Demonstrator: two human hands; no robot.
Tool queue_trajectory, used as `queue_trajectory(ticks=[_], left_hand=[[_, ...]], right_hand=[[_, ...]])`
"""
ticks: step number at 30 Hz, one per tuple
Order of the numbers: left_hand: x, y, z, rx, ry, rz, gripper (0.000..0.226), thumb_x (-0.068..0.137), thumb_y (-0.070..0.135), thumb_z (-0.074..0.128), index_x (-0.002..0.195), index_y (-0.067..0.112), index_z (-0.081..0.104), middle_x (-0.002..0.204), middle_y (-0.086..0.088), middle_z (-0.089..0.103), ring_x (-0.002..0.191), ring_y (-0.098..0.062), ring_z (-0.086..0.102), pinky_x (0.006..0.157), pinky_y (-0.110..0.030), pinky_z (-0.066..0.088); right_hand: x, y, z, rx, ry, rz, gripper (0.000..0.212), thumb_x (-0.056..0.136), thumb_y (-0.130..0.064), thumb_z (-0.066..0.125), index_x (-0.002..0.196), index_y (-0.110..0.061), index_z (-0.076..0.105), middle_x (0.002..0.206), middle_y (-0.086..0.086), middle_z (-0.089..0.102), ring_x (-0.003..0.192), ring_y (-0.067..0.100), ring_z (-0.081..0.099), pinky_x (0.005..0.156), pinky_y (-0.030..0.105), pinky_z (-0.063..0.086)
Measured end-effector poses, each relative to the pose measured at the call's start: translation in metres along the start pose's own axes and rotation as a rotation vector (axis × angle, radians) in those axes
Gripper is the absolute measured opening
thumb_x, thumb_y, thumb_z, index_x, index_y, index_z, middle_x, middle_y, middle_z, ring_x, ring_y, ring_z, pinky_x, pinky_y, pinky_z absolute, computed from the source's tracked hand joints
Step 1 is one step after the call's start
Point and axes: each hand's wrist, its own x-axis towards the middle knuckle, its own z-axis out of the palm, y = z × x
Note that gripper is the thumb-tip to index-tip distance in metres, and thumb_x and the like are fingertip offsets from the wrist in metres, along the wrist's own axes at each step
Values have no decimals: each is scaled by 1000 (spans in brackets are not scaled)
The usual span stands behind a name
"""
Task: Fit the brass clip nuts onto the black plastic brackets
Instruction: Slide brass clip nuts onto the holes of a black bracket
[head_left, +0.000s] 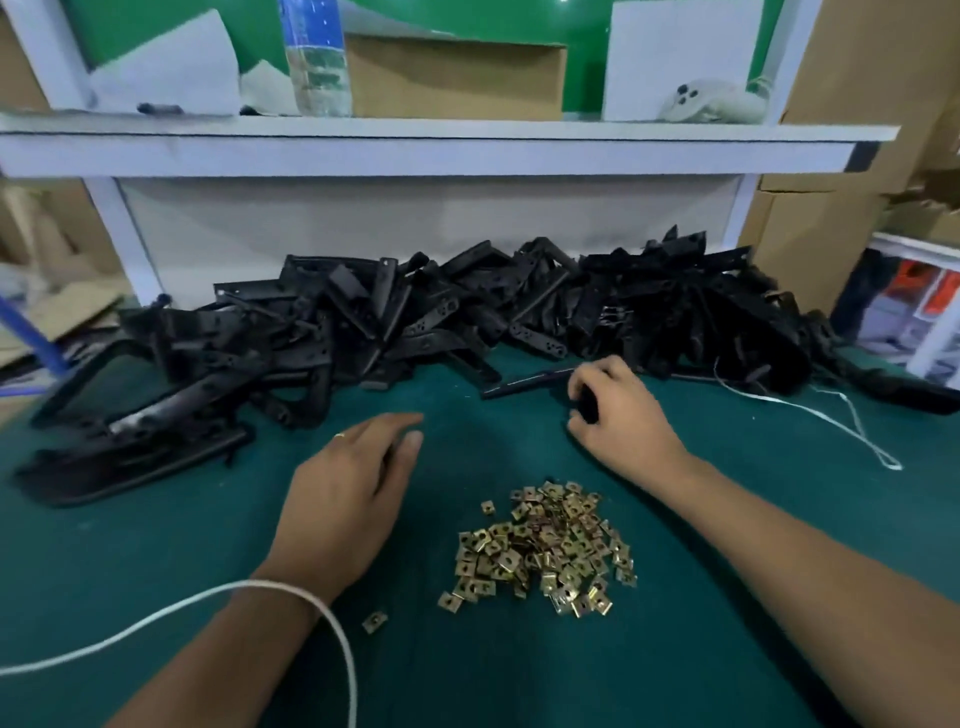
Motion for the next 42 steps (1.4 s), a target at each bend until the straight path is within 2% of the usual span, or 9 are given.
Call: queue_trajectory(ticks=[4,9,15,20,23,29,34,39,42], left_hand=[[0,4,5,71,10,91,44,106,52,39,137,27,58,100,14,59,98,-12,58,80,-37,54],[2,15,13,228,53,309,39,102,28,53,140,17,55,112,2,56,100,-23,55,87,-44,51],[0,20,15,240,149,398,63,91,39,67,143,8,48,146,-11,45,133,-34,44,113,-49,35],[0,25,11,-106,-127,320,97,85,74,58,152,12,28,150,6,38,148,15,7,128,-32,4],[1,23,11,-107,-175,270,105,84,84,46,161,18,18,158,10,34,148,12,13,129,-35,1],[3,14,18,-137,-50,167,84,91,64,51,160,24,27,147,20,33,132,35,0,117,-5,2],[10,4,19,-198,-82,-83,66,98,55,49,157,36,26,135,11,58,129,-11,49,109,-38,42],[5,10,17,-14,93,-12,43,101,42,52,139,22,51,111,6,66,104,-10,49,95,-37,47],[4,9,14,-26,66,25,53,96,49,53,139,19,58,115,10,65,111,-10,49,99,-36,43]], right_hand=[[-25,3,-20,71,193,-84,26,96,-6,68,111,-24,55,108,-2,65,98,16,64,87,41,56],[-30,-66,-45,218,353,-230,37,100,-22,72,130,-25,50,102,-16,69,93,1,63,82,15,51],[-39,-128,-43,799,-42,-123,24,92,-24,81,110,-28,66,99,-9,78,91,10,75,81,26,61],[-39,-117,-27,972,-84,40,20,93,-10,78,109,-15,68,102,-2,79,99,12,75,95,36,60],[-38,-112,-20,1052,-123,156,27,90,-9,80,113,-17,68,105,-3,79,100,10,75,93,28,58],[-39,-113,-14,1604,-339,306,37,93,9,69,128,1,61,122,21,73,112,32,75,89,36,63],[-42,-81,-20,439,-256,-174,5,92,-31,78,96,-34,76,100,-10,67,102,10,64,90,31,54],[-51,-84,-8,117,-425,-340,32,92,-50,74,116,-30,74,108,-16,58,106,-1,45,93,9,36],[-49,-87,-10,153,-416,-266,18,94,-40,76,109,-33,69,108,-16,56,104,-1,47,89,9,37]])
